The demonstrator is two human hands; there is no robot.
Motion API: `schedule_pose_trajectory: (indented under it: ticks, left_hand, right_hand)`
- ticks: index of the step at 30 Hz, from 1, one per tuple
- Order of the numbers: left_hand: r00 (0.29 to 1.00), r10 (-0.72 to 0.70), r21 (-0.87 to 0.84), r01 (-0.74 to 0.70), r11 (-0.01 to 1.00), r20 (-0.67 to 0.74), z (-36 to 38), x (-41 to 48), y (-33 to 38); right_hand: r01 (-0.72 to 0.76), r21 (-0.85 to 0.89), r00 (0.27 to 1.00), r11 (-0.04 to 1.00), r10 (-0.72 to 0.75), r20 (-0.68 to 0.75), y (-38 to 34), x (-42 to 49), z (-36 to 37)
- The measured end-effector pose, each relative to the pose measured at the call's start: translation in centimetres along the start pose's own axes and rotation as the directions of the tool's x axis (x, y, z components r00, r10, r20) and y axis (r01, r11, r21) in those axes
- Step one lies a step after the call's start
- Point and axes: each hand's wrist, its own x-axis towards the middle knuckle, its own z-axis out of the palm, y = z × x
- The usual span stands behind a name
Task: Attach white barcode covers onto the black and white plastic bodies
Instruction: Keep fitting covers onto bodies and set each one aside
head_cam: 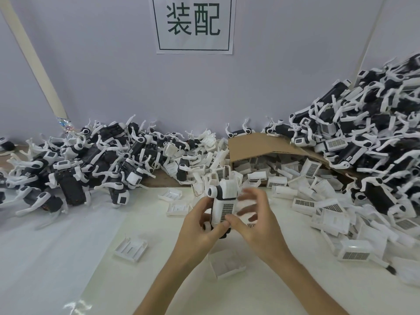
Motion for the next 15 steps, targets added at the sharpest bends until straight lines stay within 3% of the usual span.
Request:
schedule_pose_trajectory:
  ticks: [4,7,10,13,15]
  left_hand:
    - [0.999,0.014,0.260,-0.004,0.966,-0.037,-0.3,0.2,-0.6]
    - [0.998,0.028,0.280,-0.041,0.959,0.050,-0.3,0.1,-0.4]
    - [1.000,0.009,0.189,-0.008,0.982,-0.005,-0.7,0.2,-0.1]
    - [0.975,0.101,0.122,-0.077,0.989,-0.199,-1.7,0.8,0.2]
    - [0.928,0.114,0.070,-0.095,0.993,-0.355,-2.8,1.1,0.0]
  right_hand:
    - [0.191,-0.079,0.978,0.978,-0.183,0.103,0.3,0.2,-1.1]
    - [0.173,-0.076,0.971,0.982,-0.158,0.178,-0.2,0.4,-1.7]
    - [0.006,0.019,0.967,1.000,-0.010,0.254,-0.5,1.2,-3.4]
    - [-0.275,0.180,0.874,0.944,0.167,0.456,-0.8,1.6,-5.1]
    - [-0.329,0.169,0.830,0.929,0.198,0.522,-1.6,2.2,-5.6]
